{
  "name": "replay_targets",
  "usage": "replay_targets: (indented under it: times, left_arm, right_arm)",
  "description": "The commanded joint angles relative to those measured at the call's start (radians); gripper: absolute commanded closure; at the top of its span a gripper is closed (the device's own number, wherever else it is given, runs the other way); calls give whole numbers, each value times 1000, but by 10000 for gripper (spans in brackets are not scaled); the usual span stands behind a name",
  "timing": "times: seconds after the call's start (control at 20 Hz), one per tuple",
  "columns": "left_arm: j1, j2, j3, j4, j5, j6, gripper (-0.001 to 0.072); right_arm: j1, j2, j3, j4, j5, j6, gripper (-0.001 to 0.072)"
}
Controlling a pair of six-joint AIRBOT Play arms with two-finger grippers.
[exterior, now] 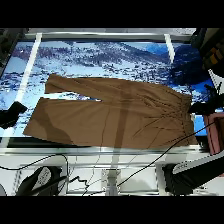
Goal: Fold the clothes and pants, and hang the long-sleeved shirts on hangers.
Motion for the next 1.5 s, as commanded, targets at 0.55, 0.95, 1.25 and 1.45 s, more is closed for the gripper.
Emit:
replay_targets:
  times: [0.55, 0.95, 1.25, 1.45]
  left_arm:
    - [-1, 0, 0, 1, 0, 0, 85]
    - [-6, 0, 0, 1, 0, 0, 85]
    - [-117, -75, 1, -62, 180, 1, 85]
    - [-226, -230, 51, -123, 405, 0, 85]
  right_arm:
    - [4, -29, -2, 355, 167, -48, 205]
    - [30, -43, -4, 315, 113, -35, 236]
    - [32, -49, -4, 310, 8, -25, 675]
    - [32, -47, -4, 317, 15, -25, 675]
